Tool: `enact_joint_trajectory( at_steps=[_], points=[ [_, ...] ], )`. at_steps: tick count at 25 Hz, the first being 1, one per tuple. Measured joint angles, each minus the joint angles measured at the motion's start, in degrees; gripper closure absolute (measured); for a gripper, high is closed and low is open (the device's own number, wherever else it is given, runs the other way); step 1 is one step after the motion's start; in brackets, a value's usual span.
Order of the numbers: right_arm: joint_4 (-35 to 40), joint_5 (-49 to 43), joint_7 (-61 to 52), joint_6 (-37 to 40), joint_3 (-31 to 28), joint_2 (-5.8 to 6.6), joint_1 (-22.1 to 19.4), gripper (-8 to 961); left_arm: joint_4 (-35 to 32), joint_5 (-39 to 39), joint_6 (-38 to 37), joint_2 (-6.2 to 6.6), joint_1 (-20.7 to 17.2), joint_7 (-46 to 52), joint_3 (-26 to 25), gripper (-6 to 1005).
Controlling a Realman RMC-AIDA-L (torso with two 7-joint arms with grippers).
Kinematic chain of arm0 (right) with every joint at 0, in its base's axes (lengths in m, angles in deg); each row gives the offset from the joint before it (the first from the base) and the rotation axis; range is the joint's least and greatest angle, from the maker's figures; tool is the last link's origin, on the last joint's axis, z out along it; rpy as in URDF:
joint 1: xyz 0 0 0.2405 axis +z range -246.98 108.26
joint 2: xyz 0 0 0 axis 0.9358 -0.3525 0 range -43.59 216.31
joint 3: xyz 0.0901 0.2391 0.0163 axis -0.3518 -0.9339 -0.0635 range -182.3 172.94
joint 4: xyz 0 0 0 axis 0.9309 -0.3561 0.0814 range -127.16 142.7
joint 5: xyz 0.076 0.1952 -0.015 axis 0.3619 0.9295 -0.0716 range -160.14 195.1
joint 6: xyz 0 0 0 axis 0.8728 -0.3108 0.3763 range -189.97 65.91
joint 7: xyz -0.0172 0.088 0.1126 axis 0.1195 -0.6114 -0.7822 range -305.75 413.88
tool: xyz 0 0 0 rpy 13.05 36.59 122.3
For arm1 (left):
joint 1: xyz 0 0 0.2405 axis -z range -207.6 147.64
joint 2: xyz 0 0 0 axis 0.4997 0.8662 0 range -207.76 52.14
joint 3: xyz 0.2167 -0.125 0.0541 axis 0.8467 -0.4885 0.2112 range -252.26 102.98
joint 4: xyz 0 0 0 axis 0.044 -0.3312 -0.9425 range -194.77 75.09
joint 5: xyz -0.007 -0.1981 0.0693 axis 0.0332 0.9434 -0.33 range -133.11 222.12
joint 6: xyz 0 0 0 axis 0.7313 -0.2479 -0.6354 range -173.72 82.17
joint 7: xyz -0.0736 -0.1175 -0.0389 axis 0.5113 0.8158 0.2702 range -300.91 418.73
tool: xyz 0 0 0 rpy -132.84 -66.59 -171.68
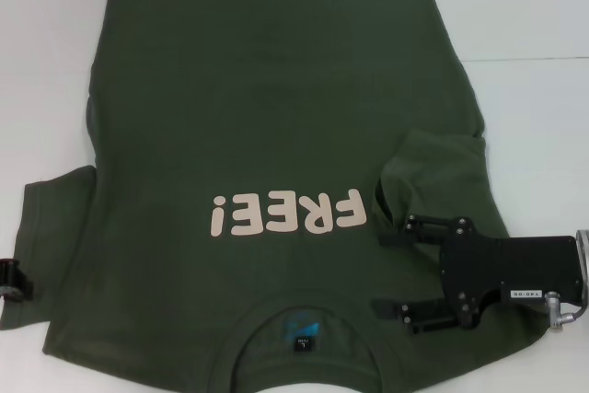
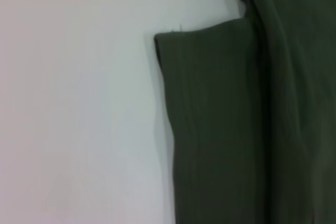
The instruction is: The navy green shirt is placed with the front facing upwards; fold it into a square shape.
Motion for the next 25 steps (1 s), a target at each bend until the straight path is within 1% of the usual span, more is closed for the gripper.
enact_joint_trajectory(
  at_steps=[5,6,7,10,14,21,25],
  points=[
    [0.00,-0.09,0.00,-0.08,0.00,0.00,0.25,37,-0.15,-0.12,-0.68,0.21,0.13,1.38,-0.93,890],
    [0.00,-0.10,0.01,-0.08,0.00,0.00,0.25,37,-0.47,-0.14,-1.22,0.51,0.12,2.29,-2.24,883],
    [0.00,-0.10,0.01,-0.08,0.00,0.00,0.25,37,-0.47,-0.14,-1.22,0.51,0.12,2.29,-2.24,876],
    [0.00,-0.09,0.06,-0.08,0.00,0.00,0.26,37,-0.63,-0.13,-2.70,0.87,0.14,2.76,-4.73,855],
    [0.00,-0.09,0.09,-0.17,0.00,0.00,0.35,37,-0.47,-0.12,-3.94,1.24,0.26,3.56,-6.54,688],
    [0.00,-0.14,0.21,-0.22,0.00,0.00,0.46,37,-0.31,-0.17,-5.27,1.36,0.25,4.01,-6.06,410],
    [-0.01,-0.18,0.25,-0.25,0.00,0.00,0.48,37,-0.14,-0.17,-5.38,1.33,0.23,4.28,-6.04,232]
  ],
)
